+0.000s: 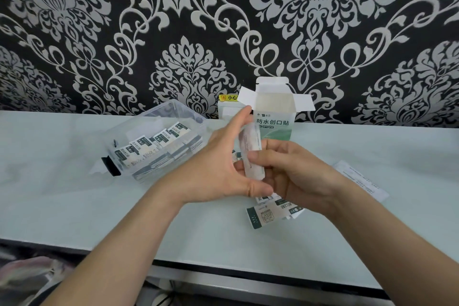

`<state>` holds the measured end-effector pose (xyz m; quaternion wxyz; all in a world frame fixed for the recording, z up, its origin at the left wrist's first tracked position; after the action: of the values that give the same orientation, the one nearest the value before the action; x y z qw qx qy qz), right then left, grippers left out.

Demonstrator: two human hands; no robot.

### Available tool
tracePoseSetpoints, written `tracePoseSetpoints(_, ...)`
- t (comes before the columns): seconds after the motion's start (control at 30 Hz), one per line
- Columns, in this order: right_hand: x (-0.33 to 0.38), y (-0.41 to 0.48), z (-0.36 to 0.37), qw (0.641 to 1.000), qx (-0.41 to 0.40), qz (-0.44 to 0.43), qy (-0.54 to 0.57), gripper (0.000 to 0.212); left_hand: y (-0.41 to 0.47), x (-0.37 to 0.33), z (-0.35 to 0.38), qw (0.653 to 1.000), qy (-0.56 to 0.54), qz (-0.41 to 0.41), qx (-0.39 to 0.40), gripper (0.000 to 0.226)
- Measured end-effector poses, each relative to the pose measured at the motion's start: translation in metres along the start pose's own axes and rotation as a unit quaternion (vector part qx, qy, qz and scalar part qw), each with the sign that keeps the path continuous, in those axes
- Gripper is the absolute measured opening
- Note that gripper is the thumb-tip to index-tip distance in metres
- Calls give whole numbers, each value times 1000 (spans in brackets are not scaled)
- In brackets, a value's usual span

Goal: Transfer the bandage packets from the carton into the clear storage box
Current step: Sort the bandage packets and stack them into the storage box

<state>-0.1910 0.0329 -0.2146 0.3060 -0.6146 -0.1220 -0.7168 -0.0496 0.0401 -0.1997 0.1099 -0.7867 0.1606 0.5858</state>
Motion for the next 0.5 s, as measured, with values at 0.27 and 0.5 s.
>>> tracePoseSetpoints(0.27, -2, 1, 5, 998, 61, 2, 12, 39, -7, -8, 0, 981, 157, 105, -31, 67)
tracePoseSetpoints(0.5, -8, 8, 11, 993, 113, -4, 26, 33, -16, -8, -11, 969, 198, 132, -61, 54)
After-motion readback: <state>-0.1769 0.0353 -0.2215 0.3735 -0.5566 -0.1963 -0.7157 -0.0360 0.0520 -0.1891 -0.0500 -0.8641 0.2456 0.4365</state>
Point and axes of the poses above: each hand's wrist, its own y-axis towards the middle knuckle, its own z-axis out of the palm, x = y × z, the point moved 3 cm from there along y, towards the middle knuckle, and after that the axes turned 15 degrees about -y, right-handed, at the moved point
